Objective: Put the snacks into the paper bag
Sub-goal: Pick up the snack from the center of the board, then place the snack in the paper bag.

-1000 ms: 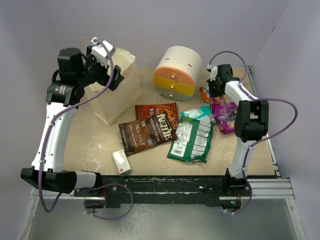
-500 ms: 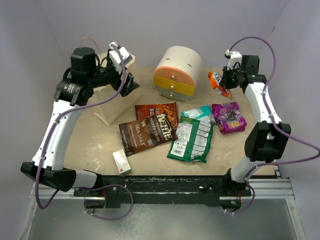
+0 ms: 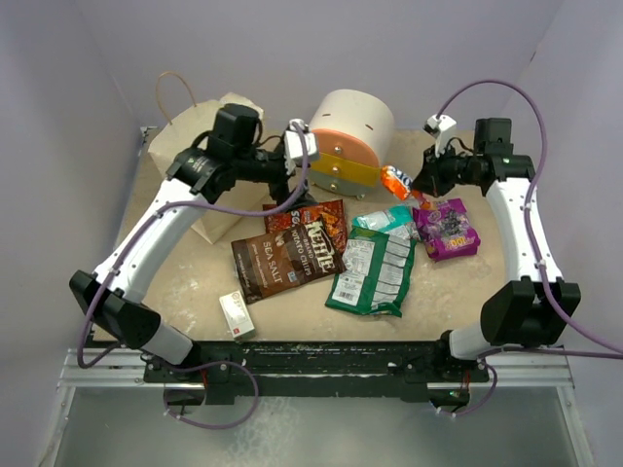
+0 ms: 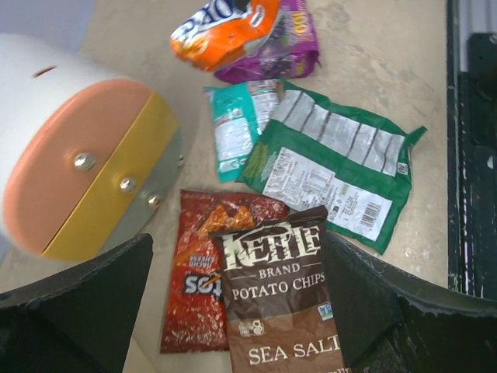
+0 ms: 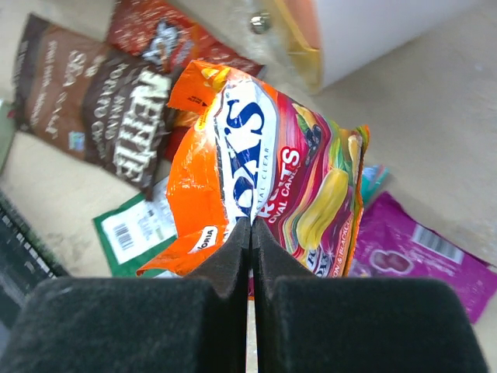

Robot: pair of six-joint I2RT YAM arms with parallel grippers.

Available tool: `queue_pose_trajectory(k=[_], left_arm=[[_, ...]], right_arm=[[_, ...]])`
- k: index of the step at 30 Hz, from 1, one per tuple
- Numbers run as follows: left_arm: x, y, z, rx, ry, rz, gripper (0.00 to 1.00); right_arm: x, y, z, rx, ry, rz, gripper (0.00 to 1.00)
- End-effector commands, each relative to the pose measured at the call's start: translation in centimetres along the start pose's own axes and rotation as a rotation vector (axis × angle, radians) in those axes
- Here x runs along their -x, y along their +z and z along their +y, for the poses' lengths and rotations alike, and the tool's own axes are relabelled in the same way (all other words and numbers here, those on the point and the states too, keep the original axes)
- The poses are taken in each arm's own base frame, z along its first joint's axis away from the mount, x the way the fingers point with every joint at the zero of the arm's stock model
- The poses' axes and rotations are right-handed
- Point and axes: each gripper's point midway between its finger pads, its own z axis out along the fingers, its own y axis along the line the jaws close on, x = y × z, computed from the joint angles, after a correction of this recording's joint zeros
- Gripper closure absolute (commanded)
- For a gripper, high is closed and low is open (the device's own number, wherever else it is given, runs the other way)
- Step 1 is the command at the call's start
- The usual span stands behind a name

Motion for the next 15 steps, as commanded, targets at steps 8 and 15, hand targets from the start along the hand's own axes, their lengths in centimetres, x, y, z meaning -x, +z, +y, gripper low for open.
queue_pose_trajectory(k=[8, 15], left_arm=[[1.1, 6.3, -3.0, -0.193, 0.350, -0.009, 0.03], [-0.6, 10.5, -4.3, -0.233, 0.450, 0.036, 0.01]], right_arm=[[0.0, -1.1, 10.8, 0.433, -0.121, -0.067, 1.00], [-0.2, -1.1, 12.8, 0.532, -0.100, -0.089, 1.00]])
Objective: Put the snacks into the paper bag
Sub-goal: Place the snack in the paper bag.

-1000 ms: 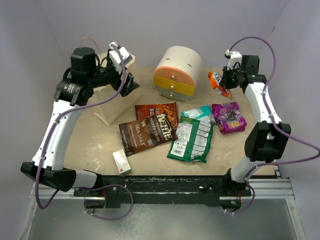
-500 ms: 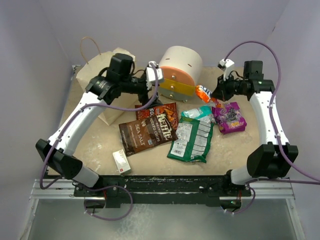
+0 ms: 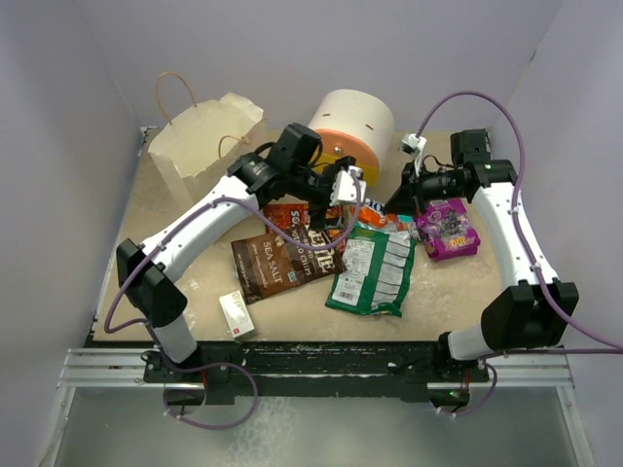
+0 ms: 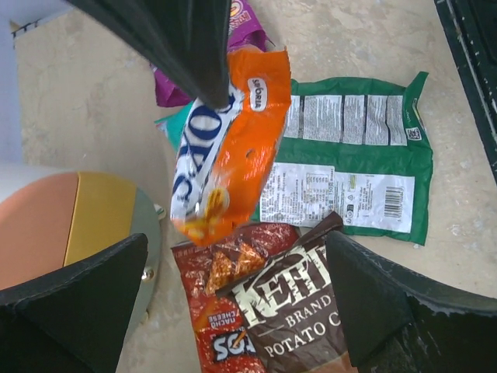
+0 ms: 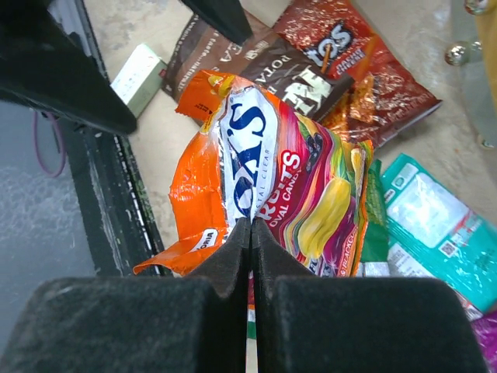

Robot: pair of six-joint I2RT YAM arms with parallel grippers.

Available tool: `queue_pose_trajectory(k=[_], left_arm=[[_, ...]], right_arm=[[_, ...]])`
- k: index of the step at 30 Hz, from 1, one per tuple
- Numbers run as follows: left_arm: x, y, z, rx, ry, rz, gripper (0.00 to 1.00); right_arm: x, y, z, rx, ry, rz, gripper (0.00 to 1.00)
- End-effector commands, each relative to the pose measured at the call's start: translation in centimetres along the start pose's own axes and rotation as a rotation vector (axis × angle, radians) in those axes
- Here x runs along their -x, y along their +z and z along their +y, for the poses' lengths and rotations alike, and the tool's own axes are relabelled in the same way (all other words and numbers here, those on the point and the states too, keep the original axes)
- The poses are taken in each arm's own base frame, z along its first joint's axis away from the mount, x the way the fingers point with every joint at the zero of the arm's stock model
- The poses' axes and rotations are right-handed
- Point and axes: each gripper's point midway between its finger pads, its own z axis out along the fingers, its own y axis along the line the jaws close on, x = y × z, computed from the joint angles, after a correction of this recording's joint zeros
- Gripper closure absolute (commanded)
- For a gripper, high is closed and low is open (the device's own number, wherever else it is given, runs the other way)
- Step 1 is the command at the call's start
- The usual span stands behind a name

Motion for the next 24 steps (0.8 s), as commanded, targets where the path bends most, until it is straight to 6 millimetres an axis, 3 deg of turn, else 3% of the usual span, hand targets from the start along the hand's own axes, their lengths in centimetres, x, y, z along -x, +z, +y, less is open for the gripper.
queue_pose_trajectory(k=[1, 5, 11, 16, 24], left_arm=[[1.5, 1.6, 1.1, 0.025, 0.147, -0.014, 0.01], [1.7, 3.5, 1.1, 0.032, 0.156, -0.005, 0.01], [1.5, 5.4, 0.0, 0.011, 0.138, 0.003, 0.13], [1.2, 5.6, 0.1, 0.025, 0.131, 0.015, 0.29], [1.5, 4.3, -0.3, 0.028, 0.147, 0.032, 0.56]], right_arm=[[1.5, -0.1, 3.0, 0.119, -0.046, -0.077, 1.00], [1.5, 0.0, 3.6, 0.143, -0.049, -0.080, 1.00], [1.3, 0.2, 4.0, 0.154, -0.053, -0.084, 1.00], [1.1, 0.2, 4.1, 0.152, -0.052, -0.086, 1.00], [1.3, -0.3, 4.2, 0.103, -0.087, -0.099, 1.00]])
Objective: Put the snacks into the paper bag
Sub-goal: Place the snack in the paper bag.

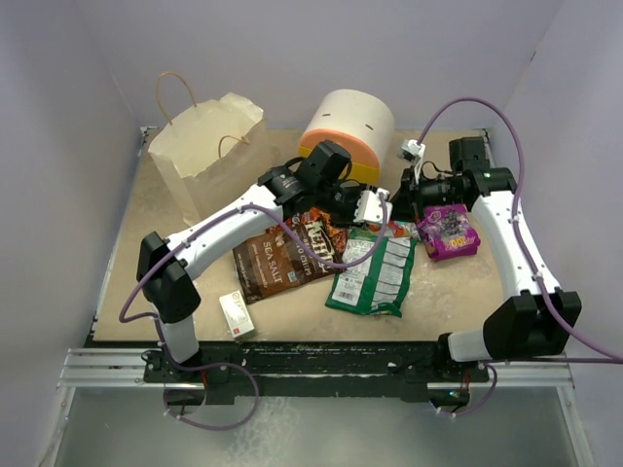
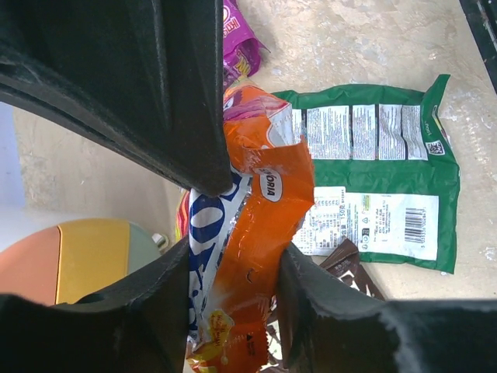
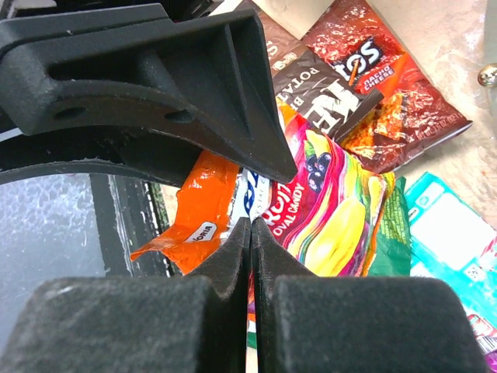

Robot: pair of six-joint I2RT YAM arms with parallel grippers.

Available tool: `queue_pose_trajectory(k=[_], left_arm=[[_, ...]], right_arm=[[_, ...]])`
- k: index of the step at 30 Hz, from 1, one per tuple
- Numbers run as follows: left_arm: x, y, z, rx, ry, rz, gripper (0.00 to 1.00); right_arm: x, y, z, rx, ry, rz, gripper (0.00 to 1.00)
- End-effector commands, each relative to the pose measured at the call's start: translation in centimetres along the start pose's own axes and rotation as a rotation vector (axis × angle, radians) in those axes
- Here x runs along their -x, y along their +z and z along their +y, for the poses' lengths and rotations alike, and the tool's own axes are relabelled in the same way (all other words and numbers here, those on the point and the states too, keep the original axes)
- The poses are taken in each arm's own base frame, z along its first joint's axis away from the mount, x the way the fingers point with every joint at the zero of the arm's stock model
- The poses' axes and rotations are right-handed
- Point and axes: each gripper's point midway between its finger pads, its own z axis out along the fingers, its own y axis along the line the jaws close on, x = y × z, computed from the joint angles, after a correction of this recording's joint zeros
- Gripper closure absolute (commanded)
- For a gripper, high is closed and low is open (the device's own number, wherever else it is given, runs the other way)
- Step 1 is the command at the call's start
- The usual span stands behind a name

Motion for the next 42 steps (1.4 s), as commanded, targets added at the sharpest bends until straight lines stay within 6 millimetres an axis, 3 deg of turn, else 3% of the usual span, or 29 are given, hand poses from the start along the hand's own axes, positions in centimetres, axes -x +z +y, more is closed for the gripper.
queue_pose_trajectory(k=[1, 6, 12, 16, 19, 23, 28, 33, 36, 42], left_arm=[[1.6, -1.9, 0.9, 0.050, 0.047, -0.019, 0.59], [2.2, -3.2, 0.7, 0.053, 0.058, -0.012, 0.81], [2.5, -5.2, 0.7, 0.074, 0.085, 0.025, 0.99], [2.4, -7.1, 1.0, 0.117, 0.089, 0.077, 1.00], [2.5, -9.2, 1.7, 0.180, 0.089, 0.115, 1.00], [2.7, -13.4, 3.9, 0.303, 0.040, 0.117, 1.00], [3.1, -20.8, 8.0, 0.555, -0.115, 0.040, 1.00], [4.9, -25.8, 9.9, 0.724, -0.183, -0.026, 1.00], [4.9, -28.7, 11.6, 0.859, -0.227, -0.039, 1.00], [4.1, -34.8, 13.9, 1.096, -0.317, -0.062, 1.00]], right_arm=[[1.6, -0.7, 1.8, 0.004, -0.072, -0.058, 1.00], [1.7, -1.2, 1.8, -0.043, -0.094, -0.057, 0.97], [2.2, -1.8, 1.8, -0.099, -0.080, -0.067, 0.71], [3.0, -2.7, 1.2, -0.181, -0.113, -0.061, 0.52], [4.2, -3.6, 0.0, -0.281, -0.140, -0.067, 0.51], [6.1, -5.7, -2.3, -0.468, -0.180, -0.108, 0.52], [6.6, -8.5, -5.5, -0.675, -0.192, -0.158, 0.53], [3.9, -8.6, -7.7, -0.696, -0.135, -0.172, 0.53], [1.6, -8.5, -8.8, -0.715, -0.125, -0.128, 0.53], [-0.8, -7.3, -8.7, -0.692, -0.129, -0.127, 0.52]])
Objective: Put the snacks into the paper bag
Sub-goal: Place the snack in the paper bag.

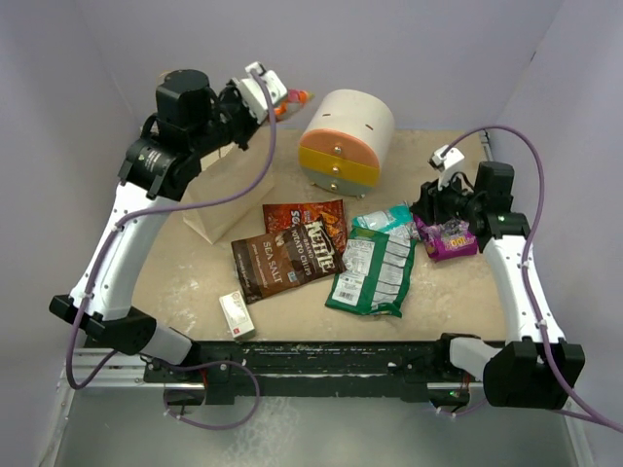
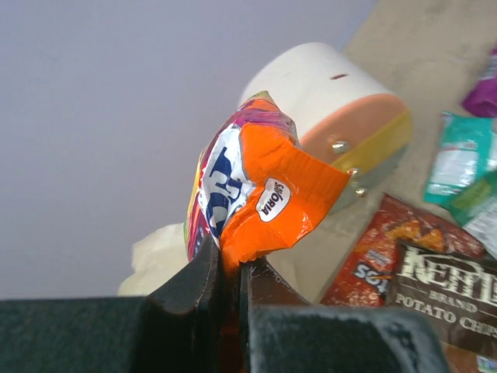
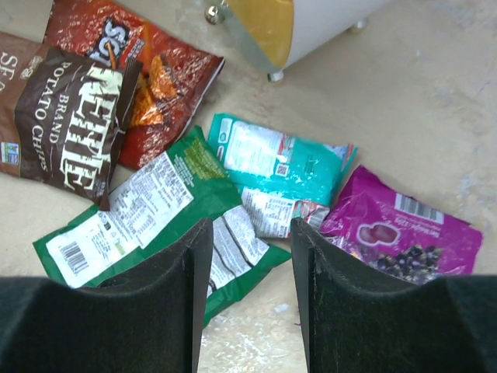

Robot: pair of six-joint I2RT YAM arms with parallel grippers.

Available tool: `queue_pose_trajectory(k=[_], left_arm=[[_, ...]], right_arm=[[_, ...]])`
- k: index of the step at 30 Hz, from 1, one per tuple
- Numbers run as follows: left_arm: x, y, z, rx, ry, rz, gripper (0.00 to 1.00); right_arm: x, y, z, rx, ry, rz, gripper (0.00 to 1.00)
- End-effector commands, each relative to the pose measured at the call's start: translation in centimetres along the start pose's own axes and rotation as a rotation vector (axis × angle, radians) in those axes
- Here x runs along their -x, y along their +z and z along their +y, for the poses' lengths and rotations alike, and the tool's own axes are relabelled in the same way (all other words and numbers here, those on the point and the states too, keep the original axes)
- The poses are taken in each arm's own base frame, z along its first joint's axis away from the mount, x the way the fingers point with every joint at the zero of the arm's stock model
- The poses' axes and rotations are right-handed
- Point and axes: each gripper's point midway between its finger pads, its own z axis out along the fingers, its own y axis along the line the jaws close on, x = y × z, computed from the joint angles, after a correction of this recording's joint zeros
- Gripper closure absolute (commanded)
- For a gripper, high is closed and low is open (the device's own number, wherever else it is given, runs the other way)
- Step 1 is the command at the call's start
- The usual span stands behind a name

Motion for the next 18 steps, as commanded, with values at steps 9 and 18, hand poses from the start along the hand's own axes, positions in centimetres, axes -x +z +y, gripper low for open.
queue_pose_trajectory(k=[9, 18], left_arm=[[-3.4, -6.0, 10.5, 0.380, -0.166, 0.097, 1.00], [-10.6, -6.4, 9.7, 0.275, -0.262, 0.322, 1.00]], right_arm=[[2.1, -1.6, -0.2, -0.048, -0.161, -0.096, 0.51], [2.2, -1.9, 0.2, -0.043, -0.171, -0.112, 0.50]])
